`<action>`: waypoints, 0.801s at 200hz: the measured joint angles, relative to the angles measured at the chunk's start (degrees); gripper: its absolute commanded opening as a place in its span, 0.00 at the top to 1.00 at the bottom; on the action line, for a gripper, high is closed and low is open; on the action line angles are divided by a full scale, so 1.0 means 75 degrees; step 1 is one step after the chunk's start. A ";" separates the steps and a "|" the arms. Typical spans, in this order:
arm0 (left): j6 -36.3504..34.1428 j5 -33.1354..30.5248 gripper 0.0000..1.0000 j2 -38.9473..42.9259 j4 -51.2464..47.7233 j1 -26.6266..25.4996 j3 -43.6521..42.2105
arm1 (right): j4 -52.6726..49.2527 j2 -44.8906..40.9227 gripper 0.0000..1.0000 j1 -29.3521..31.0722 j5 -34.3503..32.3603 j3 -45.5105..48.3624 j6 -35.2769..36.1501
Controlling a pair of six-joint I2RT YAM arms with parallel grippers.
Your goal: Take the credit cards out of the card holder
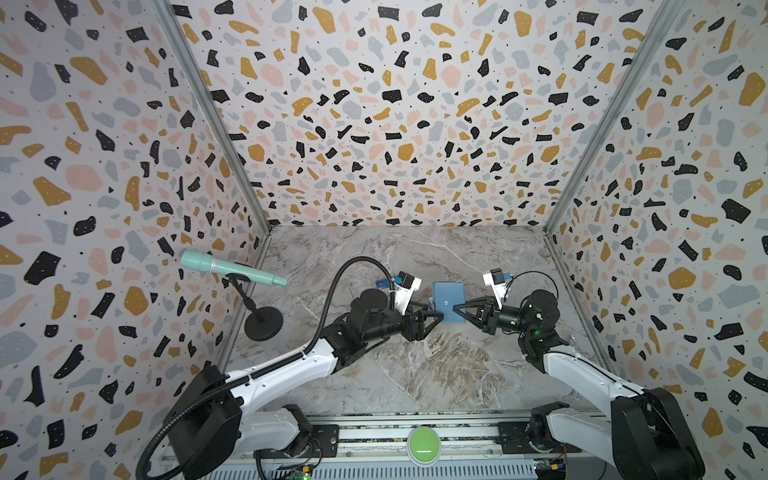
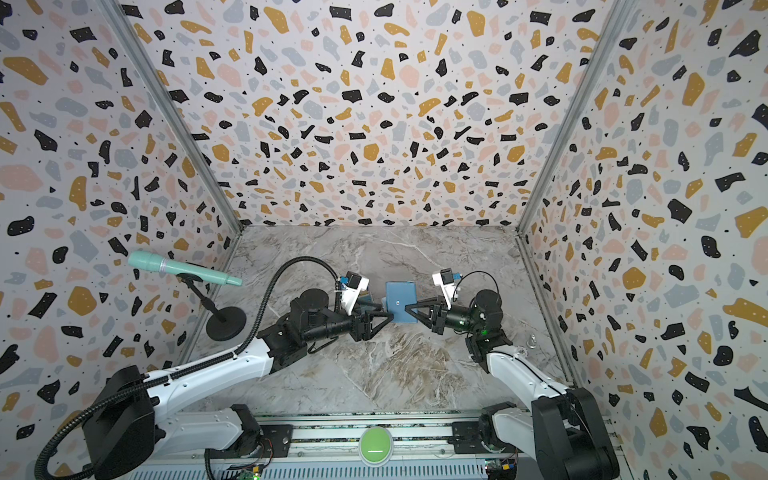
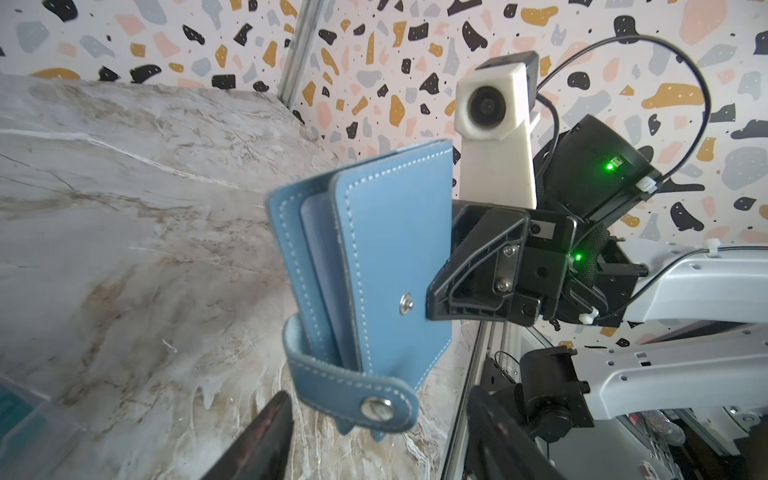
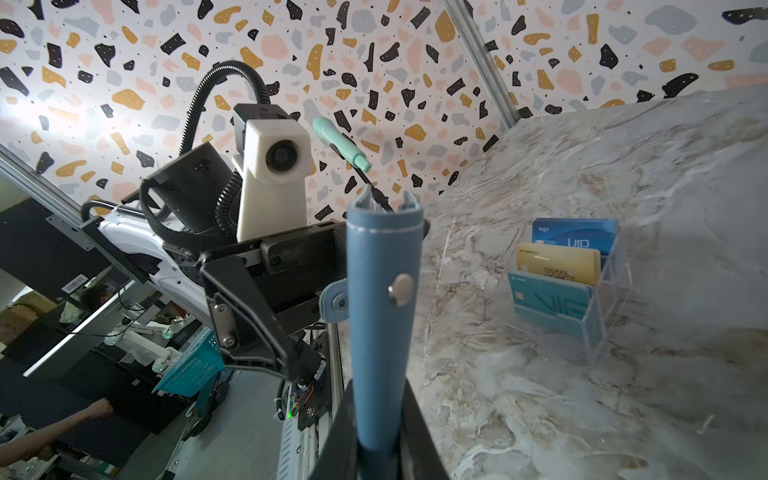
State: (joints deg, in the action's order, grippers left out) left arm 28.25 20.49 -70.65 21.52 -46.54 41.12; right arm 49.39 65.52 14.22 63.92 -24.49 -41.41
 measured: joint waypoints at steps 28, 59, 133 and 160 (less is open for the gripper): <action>0.0111 -0.0032 0.43 0.0032 0.0396 0.0044 -0.0277 | 0.0542 0.0157 1.00 0.0000 0.0128 -0.0015 -0.0440; 0.0606 0.0143 0.44 0.0093 0.1207 0.0353 -0.0784 | 0.1072 0.0291 1.00 -0.0058 0.0303 -0.0015 -0.0889; 0.1536 0.0752 0.45 -0.0061 0.2693 0.0749 -0.1081 | 0.2072 0.0326 1.00 -0.0087 0.0772 -0.0015 -0.1778; 0.1719 0.1055 0.45 -0.0134 0.3051 0.0749 -0.1084 | 0.2107 0.0326 1.00 -0.0087 0.0766 -0.0015 -0.1848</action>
State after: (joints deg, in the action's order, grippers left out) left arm 41.15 28.40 -71.66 44.40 -40.93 32.99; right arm 65.19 67.96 13.56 69.67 -24.60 -55.27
